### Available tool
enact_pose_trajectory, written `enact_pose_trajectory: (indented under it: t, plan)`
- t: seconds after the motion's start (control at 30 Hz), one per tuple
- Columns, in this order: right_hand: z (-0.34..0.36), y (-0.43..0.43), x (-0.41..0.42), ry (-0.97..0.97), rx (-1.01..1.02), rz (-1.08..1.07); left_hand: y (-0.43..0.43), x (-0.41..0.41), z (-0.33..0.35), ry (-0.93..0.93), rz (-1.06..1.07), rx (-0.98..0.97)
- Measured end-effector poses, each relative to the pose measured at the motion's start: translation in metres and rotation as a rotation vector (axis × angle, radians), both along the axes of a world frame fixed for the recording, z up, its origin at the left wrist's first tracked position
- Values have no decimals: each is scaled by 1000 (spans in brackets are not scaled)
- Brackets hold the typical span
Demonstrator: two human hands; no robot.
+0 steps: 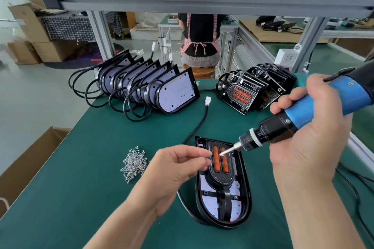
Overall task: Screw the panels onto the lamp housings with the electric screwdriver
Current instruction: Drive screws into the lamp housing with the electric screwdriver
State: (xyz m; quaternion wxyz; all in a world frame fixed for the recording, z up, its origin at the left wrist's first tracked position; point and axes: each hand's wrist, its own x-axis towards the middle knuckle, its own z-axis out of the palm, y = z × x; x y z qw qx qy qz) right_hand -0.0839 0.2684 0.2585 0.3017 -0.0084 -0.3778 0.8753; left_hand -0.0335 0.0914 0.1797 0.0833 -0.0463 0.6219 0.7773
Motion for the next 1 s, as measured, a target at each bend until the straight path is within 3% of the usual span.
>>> enact_pose_trajectory:
  t: [0.27, 0.6, 0.73, 0.9, 1.0]
  plan:
    - [4, -16, 6, 10, 17, 74, 7, 4, -1, -39, -48, 231]
    - [1, -14, 9, 3, 34, 57, 6, 6, -5, -11, -62, 268]
    - [-3, -13, 10, 24, 57, 65, 9, 7, -4, 38, -44, 225]
    - [-7, -13, 7, 22, 55, 81, 14, 11, -5, 248, 47, -43]
    - [-8, -13, 4, 6, 37, 79, 16, 12, -6, 312, 68, -79]
